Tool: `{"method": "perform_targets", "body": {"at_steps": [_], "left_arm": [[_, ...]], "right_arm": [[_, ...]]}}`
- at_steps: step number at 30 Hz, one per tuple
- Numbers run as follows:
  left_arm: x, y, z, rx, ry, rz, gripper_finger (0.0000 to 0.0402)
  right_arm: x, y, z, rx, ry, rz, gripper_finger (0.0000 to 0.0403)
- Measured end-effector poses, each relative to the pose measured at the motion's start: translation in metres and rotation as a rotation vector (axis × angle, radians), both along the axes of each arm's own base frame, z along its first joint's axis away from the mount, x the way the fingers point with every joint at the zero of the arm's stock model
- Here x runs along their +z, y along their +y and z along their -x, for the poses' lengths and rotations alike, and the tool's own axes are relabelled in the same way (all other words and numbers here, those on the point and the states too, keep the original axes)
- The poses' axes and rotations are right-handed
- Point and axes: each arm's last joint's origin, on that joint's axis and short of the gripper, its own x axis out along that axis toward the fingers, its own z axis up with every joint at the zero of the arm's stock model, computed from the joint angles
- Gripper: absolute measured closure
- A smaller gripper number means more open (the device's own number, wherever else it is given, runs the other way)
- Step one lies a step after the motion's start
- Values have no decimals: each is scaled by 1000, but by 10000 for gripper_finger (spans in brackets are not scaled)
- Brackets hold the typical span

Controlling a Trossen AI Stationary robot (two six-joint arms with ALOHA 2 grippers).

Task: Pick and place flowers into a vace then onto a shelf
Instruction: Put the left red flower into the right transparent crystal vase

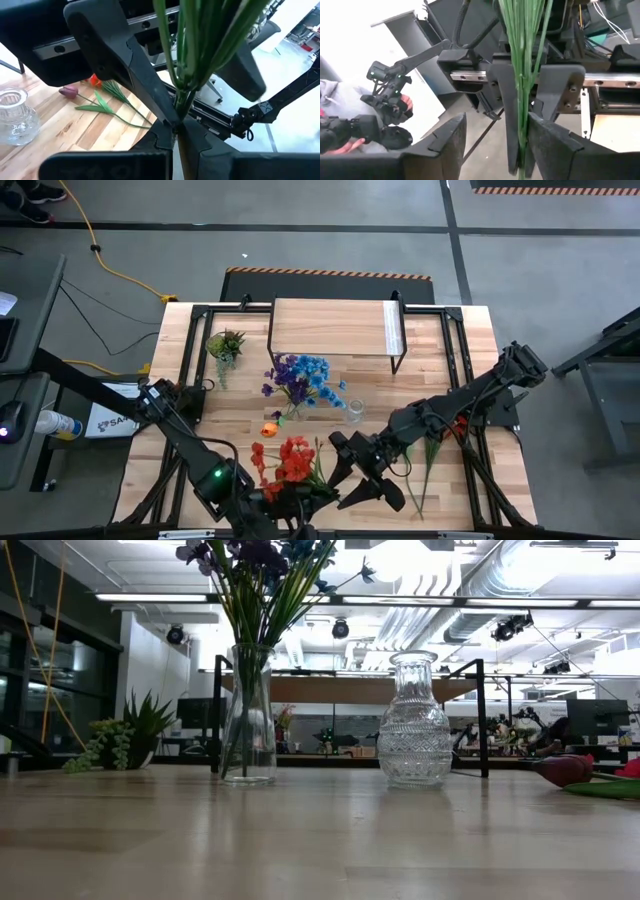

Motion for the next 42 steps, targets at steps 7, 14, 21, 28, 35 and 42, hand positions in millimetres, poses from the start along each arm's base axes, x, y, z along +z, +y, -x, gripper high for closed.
{"method": "perform_targets", "body": {"at_steps": [7,14,21,28,35,42], "left_arm": [[2,-17,17,-29,-21,3,360],[4,-34,37,-8,-63,12,360],[6,-40,45,41,-101,-5,360],[9,-26,28,75,-106,-97,360],[13,2,-7,-13,-77,-192,360],[4,21,-32,-42,-29,-264,360]], "right_arm": [[0,3,2,76,9,-6,212],[6,9,7,113,-55,-23,213],[34,13,18,97,-446,-70,214],[52,8,26,19,-756,-57,230],[65,2,36,-38,-940,-73,246],[108,-17,85,-58,-1177,-30,254]]}}
